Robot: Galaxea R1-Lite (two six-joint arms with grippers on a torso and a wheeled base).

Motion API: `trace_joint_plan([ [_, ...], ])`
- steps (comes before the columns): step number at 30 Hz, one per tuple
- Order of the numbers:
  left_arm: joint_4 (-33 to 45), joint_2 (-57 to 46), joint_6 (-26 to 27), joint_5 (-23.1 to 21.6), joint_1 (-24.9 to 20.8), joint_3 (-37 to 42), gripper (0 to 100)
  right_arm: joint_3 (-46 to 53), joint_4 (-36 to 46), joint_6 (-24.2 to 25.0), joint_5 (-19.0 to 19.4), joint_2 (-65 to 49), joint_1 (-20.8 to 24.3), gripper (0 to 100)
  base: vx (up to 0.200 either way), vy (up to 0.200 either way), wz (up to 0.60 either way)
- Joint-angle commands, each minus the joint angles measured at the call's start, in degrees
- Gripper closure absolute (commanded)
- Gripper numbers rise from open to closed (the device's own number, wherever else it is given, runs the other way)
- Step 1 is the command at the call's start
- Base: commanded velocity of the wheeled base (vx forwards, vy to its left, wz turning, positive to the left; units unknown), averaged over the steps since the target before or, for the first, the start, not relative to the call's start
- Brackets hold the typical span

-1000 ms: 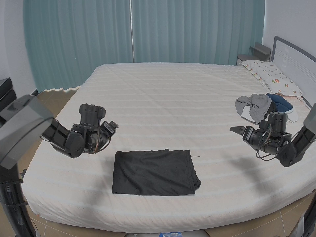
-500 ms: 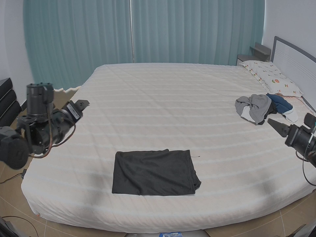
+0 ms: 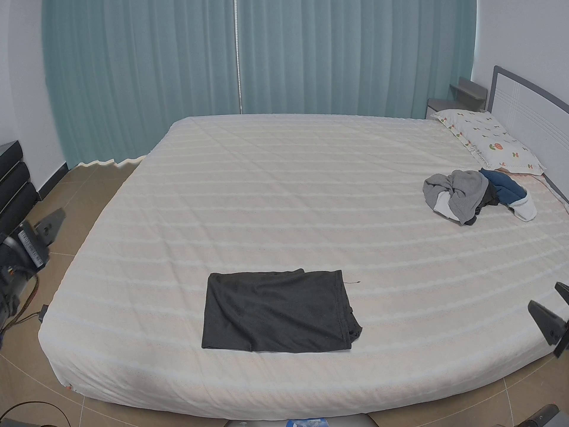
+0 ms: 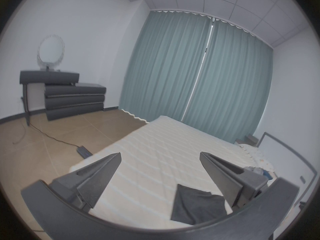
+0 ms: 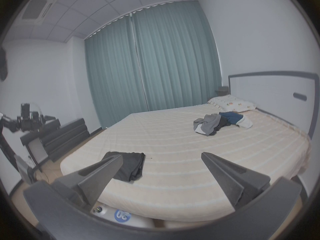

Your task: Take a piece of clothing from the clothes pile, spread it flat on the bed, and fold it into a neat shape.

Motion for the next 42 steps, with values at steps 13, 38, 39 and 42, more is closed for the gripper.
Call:
trace_joint_plan([
  [13,12.8,-36.0,20.3,15.8,10.6,5.4,0,-1.6,14.9,-13.3,0.0,-29.1,-3.9,0,0.000,0.000,0.00],
  [38,-0.7,-51.7,27.5,-17.4,25.6,29.5,0,15.2,-0.5,-15.8,-2.0,-29.5,-3.9,0,0.000,0.000,0.00],
  [39,-1.4,-51.7,27.6,-19.6,25.6,30.5,0,15.2,0.8,-15.8,-2.2,-29.5,-3.9,0,0.000,0.000,0.00],
  [42,-1.8,-51.7,27.2,-23.7,25.6,31.7,0,15.2,5.9,-15.7,-3.1,-29.5,-3.9,0,0.000,0.000,0.00],
])
